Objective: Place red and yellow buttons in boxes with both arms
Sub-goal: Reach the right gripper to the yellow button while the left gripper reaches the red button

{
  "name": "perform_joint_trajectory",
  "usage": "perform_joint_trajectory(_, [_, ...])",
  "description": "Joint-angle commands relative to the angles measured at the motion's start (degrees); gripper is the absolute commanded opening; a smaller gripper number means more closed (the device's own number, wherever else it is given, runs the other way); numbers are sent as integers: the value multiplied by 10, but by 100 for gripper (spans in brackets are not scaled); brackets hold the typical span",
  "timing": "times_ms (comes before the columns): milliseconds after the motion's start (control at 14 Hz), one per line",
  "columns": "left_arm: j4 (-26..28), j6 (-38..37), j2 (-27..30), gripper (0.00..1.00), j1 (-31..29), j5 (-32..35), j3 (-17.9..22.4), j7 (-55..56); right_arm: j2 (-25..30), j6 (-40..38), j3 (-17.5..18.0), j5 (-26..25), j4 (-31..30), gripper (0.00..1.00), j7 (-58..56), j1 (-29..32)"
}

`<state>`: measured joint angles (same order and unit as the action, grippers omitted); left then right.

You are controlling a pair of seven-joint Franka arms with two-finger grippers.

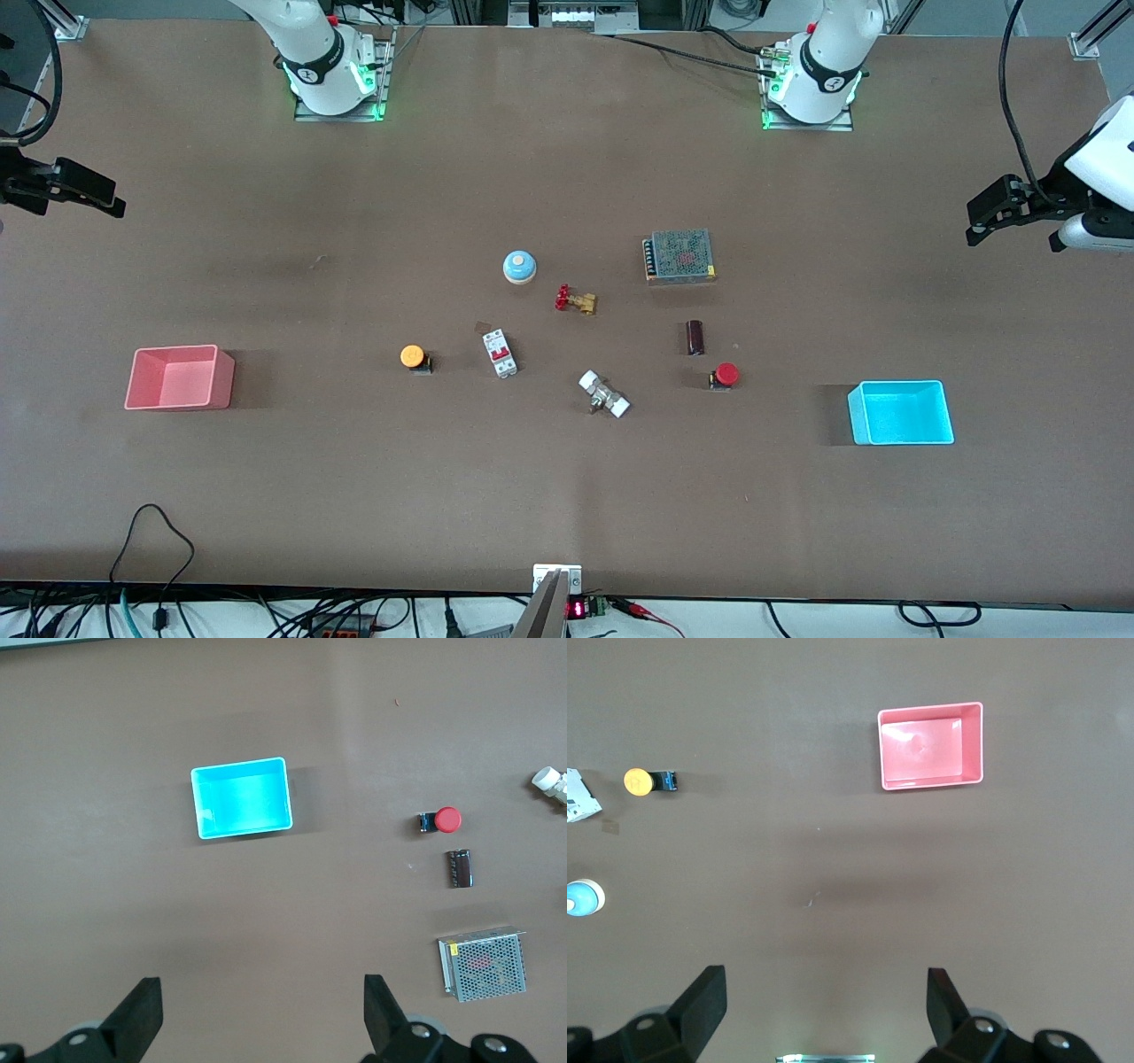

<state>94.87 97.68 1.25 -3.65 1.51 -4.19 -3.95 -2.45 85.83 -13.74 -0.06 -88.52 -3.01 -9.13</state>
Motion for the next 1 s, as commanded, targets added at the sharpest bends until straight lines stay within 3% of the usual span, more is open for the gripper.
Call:
perform_joint_trajectory(0, [11,6,15,100,-6,-8,-4,-8,20,-8,-2,-3,-18,100,-2,-3])
perform_joint_trajectory(357, [10,10,6,100,-5,-8,-4,-7,2,27,-1,7,-41,100,7,-11])
perform_joint_trajectory(571, [8,14,-18,100,1,-8,-6,-4,-28,167,-1,10,-123,100,18,-68])
perform_joint_trajectory(929, [8,62,-79,100,6,-5,-29,37,-148,296,-1,31,-108,100,85,-157])
